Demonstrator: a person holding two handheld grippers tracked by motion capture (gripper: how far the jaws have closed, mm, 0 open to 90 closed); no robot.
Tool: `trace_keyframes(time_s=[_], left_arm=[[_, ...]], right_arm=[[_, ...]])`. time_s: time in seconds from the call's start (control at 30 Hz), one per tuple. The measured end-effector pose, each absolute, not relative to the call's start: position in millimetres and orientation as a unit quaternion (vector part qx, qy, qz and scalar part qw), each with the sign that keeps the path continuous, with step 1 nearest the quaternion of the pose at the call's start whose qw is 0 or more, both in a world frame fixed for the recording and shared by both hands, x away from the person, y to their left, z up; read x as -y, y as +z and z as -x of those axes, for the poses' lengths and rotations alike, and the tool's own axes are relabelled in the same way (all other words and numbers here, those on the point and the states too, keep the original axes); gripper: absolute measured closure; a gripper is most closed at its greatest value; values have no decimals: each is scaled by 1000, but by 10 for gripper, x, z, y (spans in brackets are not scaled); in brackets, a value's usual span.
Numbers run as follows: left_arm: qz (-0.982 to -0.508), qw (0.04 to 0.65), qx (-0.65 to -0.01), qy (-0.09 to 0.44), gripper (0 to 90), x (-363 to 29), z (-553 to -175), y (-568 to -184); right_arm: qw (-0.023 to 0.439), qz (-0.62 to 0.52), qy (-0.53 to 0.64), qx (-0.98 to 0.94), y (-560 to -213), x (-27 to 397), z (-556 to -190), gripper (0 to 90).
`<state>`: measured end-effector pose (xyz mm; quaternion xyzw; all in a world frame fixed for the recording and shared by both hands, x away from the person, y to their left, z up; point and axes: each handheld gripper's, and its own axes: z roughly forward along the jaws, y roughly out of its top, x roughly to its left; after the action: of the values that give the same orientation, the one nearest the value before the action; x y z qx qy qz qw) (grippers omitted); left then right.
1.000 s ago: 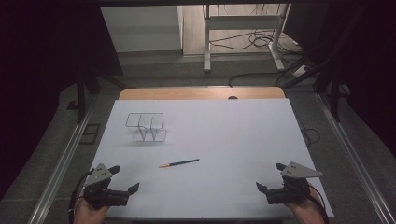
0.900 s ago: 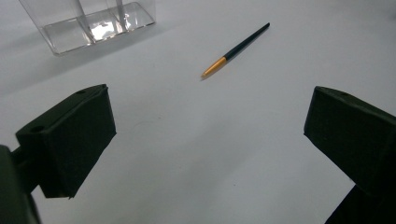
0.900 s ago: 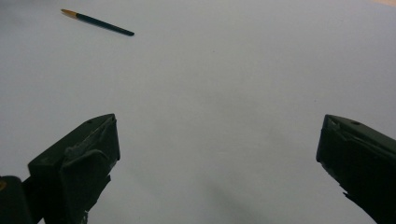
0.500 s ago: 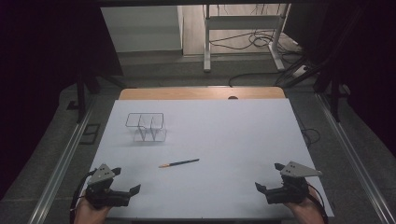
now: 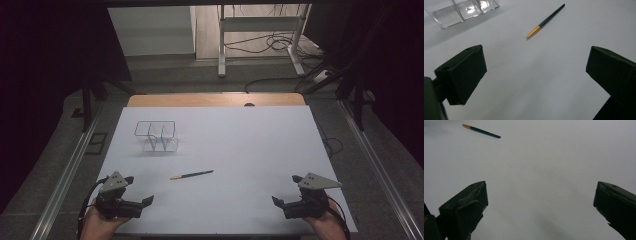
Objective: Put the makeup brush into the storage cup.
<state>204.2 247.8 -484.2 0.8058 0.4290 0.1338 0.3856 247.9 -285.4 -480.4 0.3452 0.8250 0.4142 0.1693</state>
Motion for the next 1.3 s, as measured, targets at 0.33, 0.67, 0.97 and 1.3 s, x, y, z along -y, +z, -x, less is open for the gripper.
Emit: trace_keyframes(time_s=[0.33,0.67,0.97,1.3], left_arm=[[-824,365,-414,127,55,-2395,-2125,-4843],[-838,348,-402,123,60,-2394,-2236,-4797],[-853,323,-391,123,62,-2380,-2387,-4735],[-860,314,-382,122,68,-2379,-2477,-4638]], right_arm=[[167,-346,409,-828,-4811,2849,-2480,0],[167,-344,401,-833,-4822,2836,-2481,0],[165,-346,398,-834,-4824,2834,-2482,0],[165,-347,394,-835,-4821,2833,-2481,0]])
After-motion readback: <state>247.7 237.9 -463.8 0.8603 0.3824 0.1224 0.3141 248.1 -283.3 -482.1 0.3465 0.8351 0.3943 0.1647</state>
